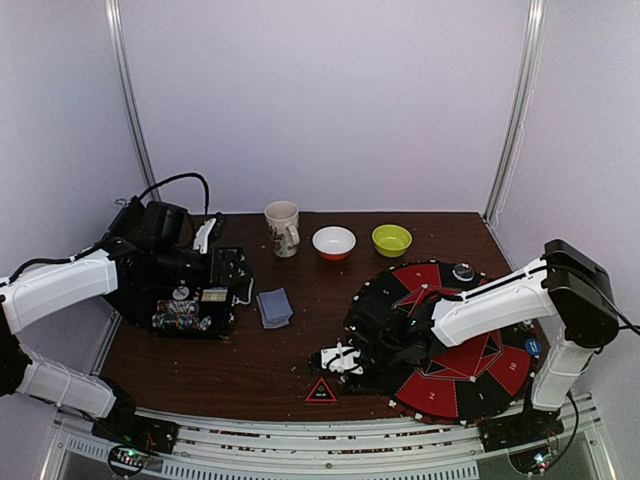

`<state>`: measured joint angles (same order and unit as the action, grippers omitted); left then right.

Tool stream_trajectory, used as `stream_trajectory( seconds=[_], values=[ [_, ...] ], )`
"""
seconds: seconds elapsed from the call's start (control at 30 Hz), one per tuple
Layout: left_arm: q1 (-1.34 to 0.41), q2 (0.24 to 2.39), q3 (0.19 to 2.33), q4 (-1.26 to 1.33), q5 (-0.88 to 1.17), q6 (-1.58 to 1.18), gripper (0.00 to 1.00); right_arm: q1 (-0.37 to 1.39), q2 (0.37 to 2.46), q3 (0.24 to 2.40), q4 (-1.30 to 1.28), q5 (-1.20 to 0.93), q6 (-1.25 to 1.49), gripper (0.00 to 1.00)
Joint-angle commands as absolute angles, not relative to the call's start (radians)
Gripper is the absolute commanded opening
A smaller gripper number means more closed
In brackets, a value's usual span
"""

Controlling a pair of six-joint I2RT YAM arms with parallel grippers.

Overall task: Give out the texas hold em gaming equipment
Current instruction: Place the poker chips pile in the big blind area.

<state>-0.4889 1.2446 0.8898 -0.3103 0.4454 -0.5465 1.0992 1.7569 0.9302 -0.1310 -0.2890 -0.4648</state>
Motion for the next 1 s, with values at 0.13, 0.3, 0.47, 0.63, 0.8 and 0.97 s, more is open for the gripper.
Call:
stream_trajectory(
  seconds=[0.13, 0.3, 0.47, 0.63, 0.8, 0.97],
  values=[
    [-0.484, 1.253, 0.915, -0.316, 0.426, -0.517, 0.56, 1.088, 1.78, 0.914, -0.073, -0.341, -0.453, 0.0],
    [-0.484, 1.246, 0.92, -0.324, 0.418, -0.512, 0.56, 1.073, 1.796, 0.929, -0.106, -0.35, -0.453, 0.07],
    [-0.484, 1.238, 0.921, -0.336, 0.405, -0.504, 0.57, 1.073, 1.801, 0.921, -0.124, -0.331, -0.441, 0.17],
    [-0.485, 1.235, 0.928, -0.343, 0.398, -0.5, 0.57, 1.07, 1.802, 0.912, -0.129, -0.324, -0.437, 0.24],
    [-0.484, 1.233, 0.936, -0.353, 0.389, -0.493, 0.57, 1.063, 1.799, 0.908, -0.135, -0.307, -0.44, 0.29],
    [-0.483, 1.23, 0.939, -0.358, 0.382, -0.493, 0.57, 1.061, 1.796, 0.908, -0.14, -0.299, -0.446, 0.34]
  ],
)
